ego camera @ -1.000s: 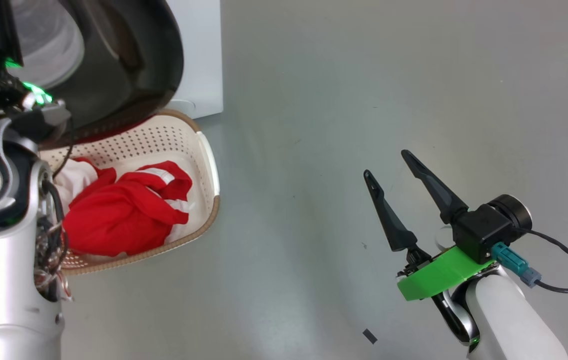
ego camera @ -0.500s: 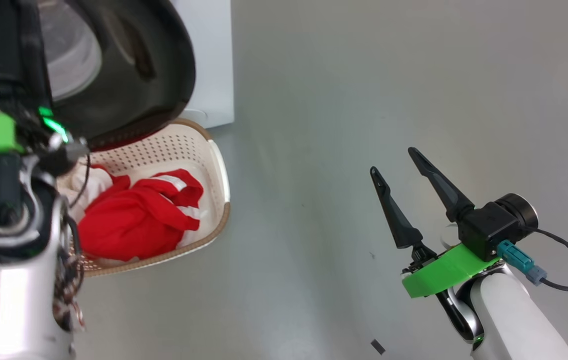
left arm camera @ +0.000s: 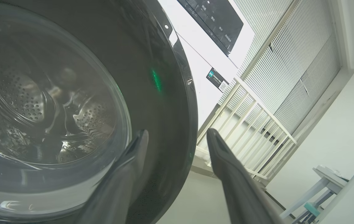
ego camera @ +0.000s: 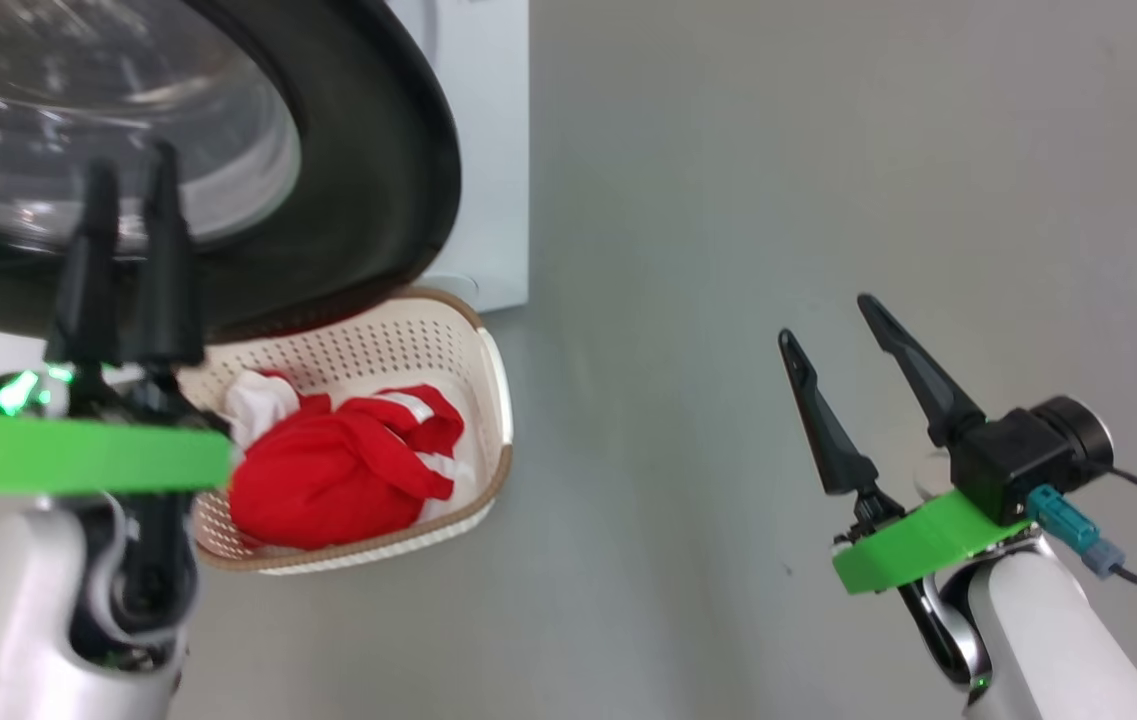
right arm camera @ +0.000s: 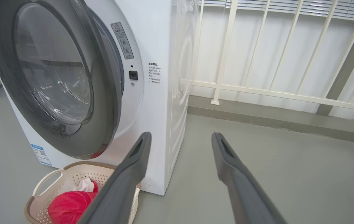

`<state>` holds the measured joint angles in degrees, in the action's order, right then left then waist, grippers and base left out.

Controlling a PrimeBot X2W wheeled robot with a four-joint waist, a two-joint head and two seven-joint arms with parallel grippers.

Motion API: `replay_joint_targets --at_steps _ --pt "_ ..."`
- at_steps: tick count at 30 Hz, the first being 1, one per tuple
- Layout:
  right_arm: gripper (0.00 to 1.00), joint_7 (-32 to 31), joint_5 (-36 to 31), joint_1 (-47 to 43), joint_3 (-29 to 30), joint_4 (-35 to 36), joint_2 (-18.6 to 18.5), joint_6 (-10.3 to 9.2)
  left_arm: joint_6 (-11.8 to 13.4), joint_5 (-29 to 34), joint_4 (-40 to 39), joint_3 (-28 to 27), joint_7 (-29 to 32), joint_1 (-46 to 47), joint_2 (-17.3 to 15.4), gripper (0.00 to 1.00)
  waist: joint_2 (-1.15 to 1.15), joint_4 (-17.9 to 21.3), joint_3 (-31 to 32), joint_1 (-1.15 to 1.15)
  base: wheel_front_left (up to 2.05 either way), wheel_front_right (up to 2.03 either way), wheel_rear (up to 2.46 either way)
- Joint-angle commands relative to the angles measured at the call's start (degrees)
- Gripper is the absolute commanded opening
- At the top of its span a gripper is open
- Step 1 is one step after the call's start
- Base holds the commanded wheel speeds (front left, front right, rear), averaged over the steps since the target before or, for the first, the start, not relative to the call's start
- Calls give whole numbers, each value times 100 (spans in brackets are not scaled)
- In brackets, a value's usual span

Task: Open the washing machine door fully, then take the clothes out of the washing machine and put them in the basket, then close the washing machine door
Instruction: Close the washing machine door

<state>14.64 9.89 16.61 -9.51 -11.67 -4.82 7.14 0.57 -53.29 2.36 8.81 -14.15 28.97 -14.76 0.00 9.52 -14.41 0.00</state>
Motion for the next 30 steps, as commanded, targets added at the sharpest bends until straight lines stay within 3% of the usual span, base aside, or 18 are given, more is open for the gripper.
replay_joint_targets --at_steps 1,11,20,30 --pt "100 36 -63 -90 -61 150 31 35 17 279 -183 -122 -46 -72 -215 100 0 -151 221 0 0 0 0" --pt "100 36 -178 -328 128 245 62 35 230 2193 -384 129 -83 -820 -372 100 0 -295 621 0 0 0 0" --pt "100 36 -217 -555 205 227 83 35 499 2784 -446 -119 -84 -1609 -179 100 0 -352 922 0 0 0 0" --pt "100 36 -250 -866 265 227 99 35 534 3286 -512 -494 -85 -2457 73 100 0 -342 1284 0 0 0 0"
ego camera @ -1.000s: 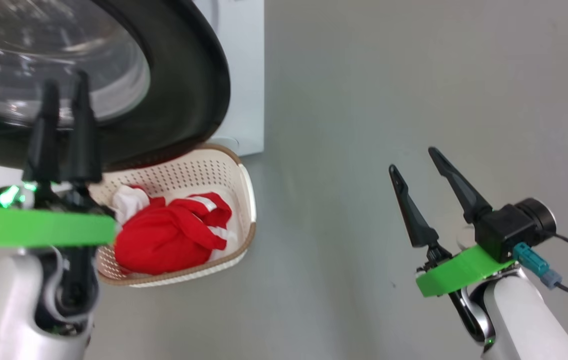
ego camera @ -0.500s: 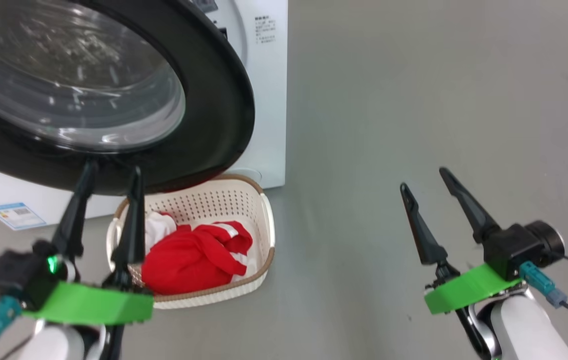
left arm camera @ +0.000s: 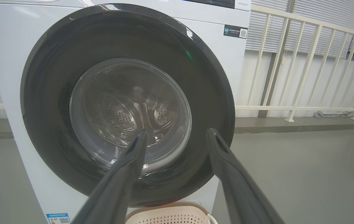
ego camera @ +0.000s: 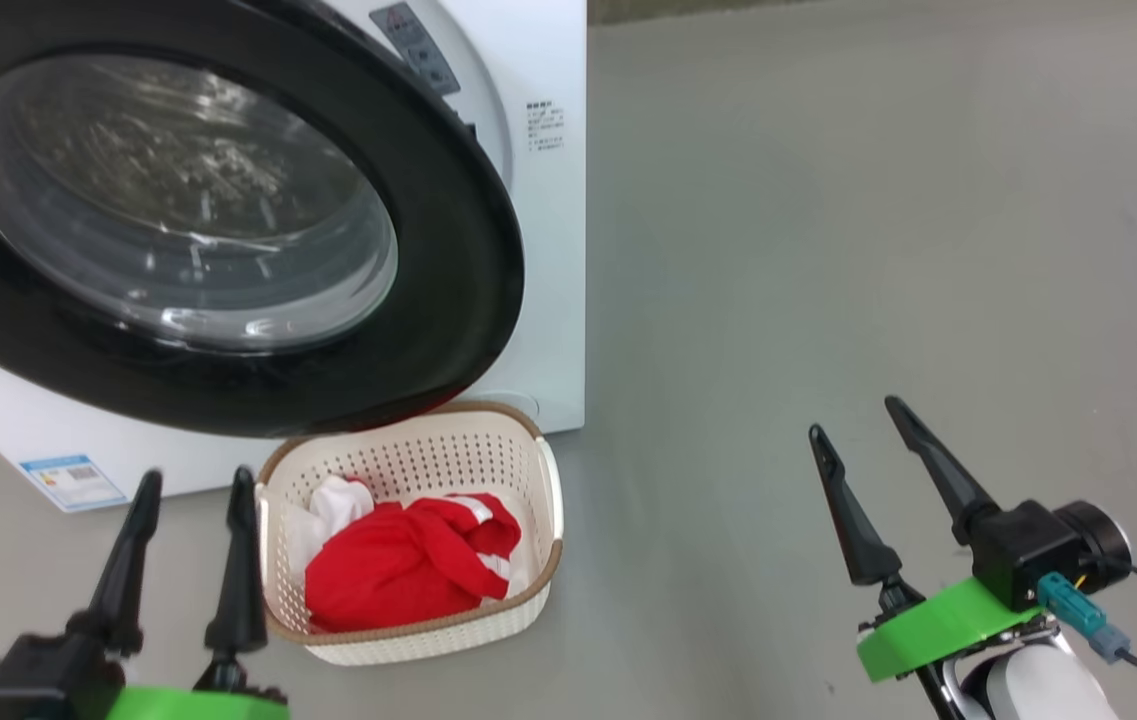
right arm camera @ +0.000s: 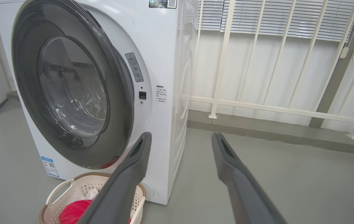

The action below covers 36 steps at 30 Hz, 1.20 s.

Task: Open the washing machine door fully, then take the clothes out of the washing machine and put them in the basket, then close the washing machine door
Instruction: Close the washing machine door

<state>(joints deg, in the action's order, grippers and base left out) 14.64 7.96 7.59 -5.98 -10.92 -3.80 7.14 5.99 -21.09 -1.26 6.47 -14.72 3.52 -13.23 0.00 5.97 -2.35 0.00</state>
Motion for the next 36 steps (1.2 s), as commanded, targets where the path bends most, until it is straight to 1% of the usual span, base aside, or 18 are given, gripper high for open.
replay_joint_targets --at_steps 1,8,16,25,31,32,33,34,35,36 --pt "100 36 -56 0 -87 156 -2 35 -17 97 -133 -307 -28 11 -61 100 0 16 119 0 0 0 0" --pt "100 36 -38 -226 0 185 -27 35 -82 322 -97 -654 -28 -451 38 100 0 53 283 0 0 0 0" --pt "100 36 -30 -417 98 235 -33 35 -160 646 -22 -748 -28 -793 207 100 0 41 384 0 0 0 0" --pt "100 36 27 -472 21 226 -72 35 -293 829 97 -859 -28 -843 462 100 0 2 423 0 0 0 0" --pt "100 36 19 -481 -67 208 -139 35 -376 894 116 -918 -28 -850 556 100 0 -20 437 0 0 0 0" --pt "66 36 3 -477 -124 168 -171 35 -394 905 118 -926 -28 -848 572 100 0 -31 438 0 0 0 0" --pt "44 36 -3 -464 -181 128 -195 35 -412 921 119 -931 -28 -846 587 100 0 -44 435 0 0 0 0" --pt "31 36 3 -442 -239 91 -211 35 -427 938 116 -933 -28 -842 603 100 0 -59 429 0 0 0 0" --pt "2 36 9 -415 -300 45 -229 35 -443 953 111 -932 -28 -835 619 100 0 -81 420 0 0 0 0" --pt "0 36 19 -378 -350 6 -247 35 -462 967 106 -925 -28 -826 635 100 0 -110 410 0 0 0 0"
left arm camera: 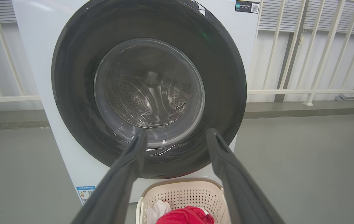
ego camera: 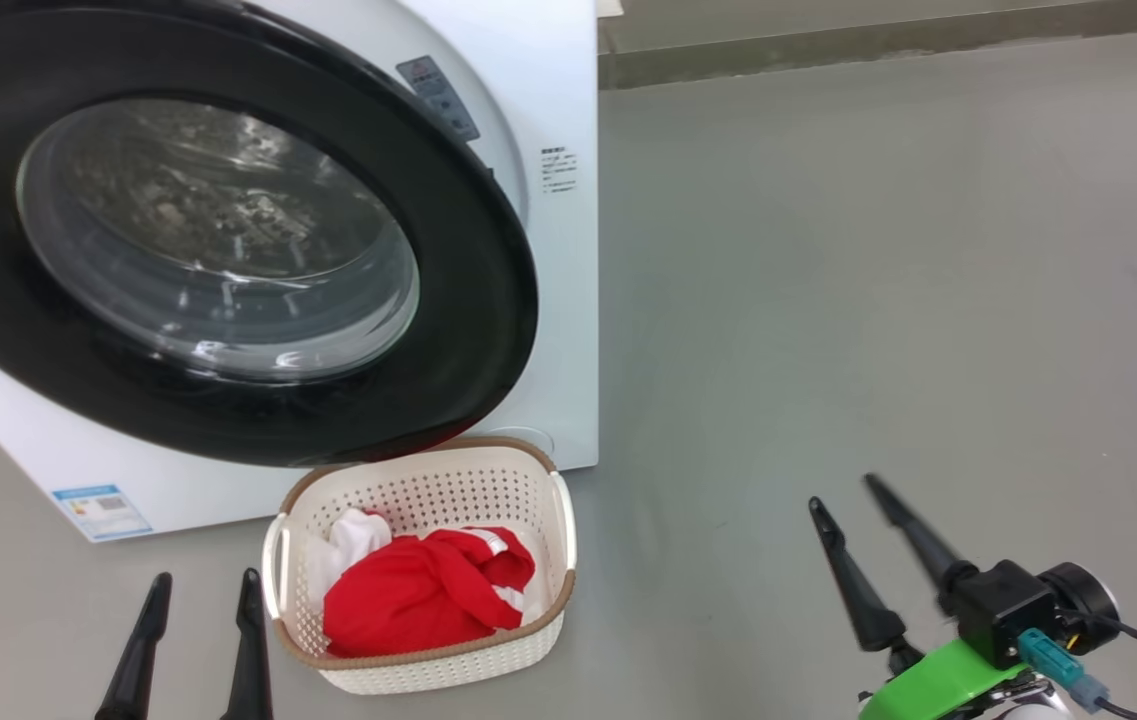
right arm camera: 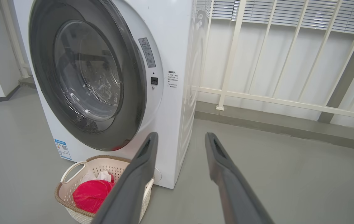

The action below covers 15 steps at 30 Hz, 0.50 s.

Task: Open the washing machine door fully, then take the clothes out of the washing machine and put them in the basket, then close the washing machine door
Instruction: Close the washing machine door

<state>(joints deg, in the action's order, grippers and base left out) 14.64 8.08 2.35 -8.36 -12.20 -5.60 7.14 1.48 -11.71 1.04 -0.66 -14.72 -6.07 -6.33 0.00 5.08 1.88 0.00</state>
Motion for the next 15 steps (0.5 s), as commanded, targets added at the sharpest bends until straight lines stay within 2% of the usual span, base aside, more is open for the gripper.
replay_joint_targets --at_steps 1,15 --pt "0 36 18 190 -147 104 -75 35 -29 38 -135 -209 -28 147 -40 100 0 -54 -24 0 0 0 0" --pt "0 36 344 1292 -852 -539 -135 35 -153 78 -449 -291 -28 327 68 100 0 -717 -319 0 0 0 0"
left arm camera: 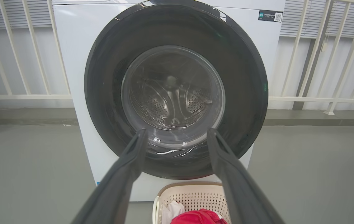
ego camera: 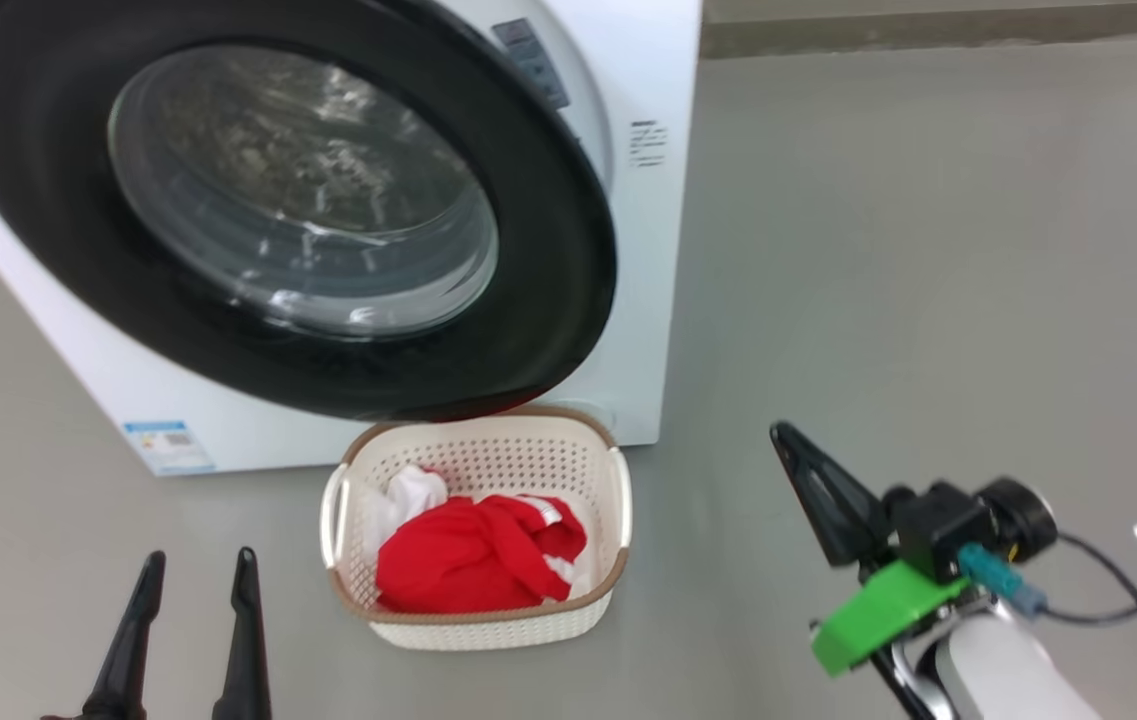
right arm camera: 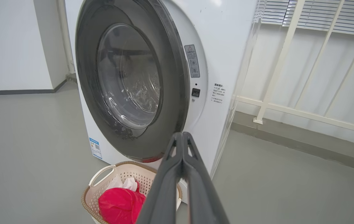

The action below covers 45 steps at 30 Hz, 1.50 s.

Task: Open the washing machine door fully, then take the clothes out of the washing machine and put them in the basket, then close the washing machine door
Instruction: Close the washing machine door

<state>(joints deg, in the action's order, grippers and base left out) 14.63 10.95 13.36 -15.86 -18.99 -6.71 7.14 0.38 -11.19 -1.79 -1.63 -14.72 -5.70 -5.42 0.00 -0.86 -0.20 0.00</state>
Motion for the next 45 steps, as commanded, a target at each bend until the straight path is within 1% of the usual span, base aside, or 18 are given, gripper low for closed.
replay_joint_targets --at_steps 1,8,15,33,41,45 --pt "0 37 85 313 -142 67 -24 35 -47 28 -183 -189 -28 309 -13 100 0 -168 -144 0 0 0 0" --pt "0 37 411 1260 -661 -512 -150 35 -75 73 -243 -132 -28 496 40 100 0 -504 -372 0 0 0 0" --pt "0 37 657 2168 -1026 -1030 -284 35 -142 86 -326 -17 -28 761 97 100 0 -857 -735 0 0 0 0" --pt "0 37 1171 3971 -1374 -2032 -619 35 -232 127 -426 336 -28 1359 213 100 0 -1503 -1710 0 0 0 0" --pt "0 37 1332 4667 -1493 -2600 -656 35 -238 21 -390 394 -28 1522 237 100 0 -1605 -2035 0 0 0 0" --pt "0 37 1388 5071 -1454 -2907 -697 35 -257 -2 -392 450 -28 1629 244 100 0 -1679 -2200 0 0 0 0"
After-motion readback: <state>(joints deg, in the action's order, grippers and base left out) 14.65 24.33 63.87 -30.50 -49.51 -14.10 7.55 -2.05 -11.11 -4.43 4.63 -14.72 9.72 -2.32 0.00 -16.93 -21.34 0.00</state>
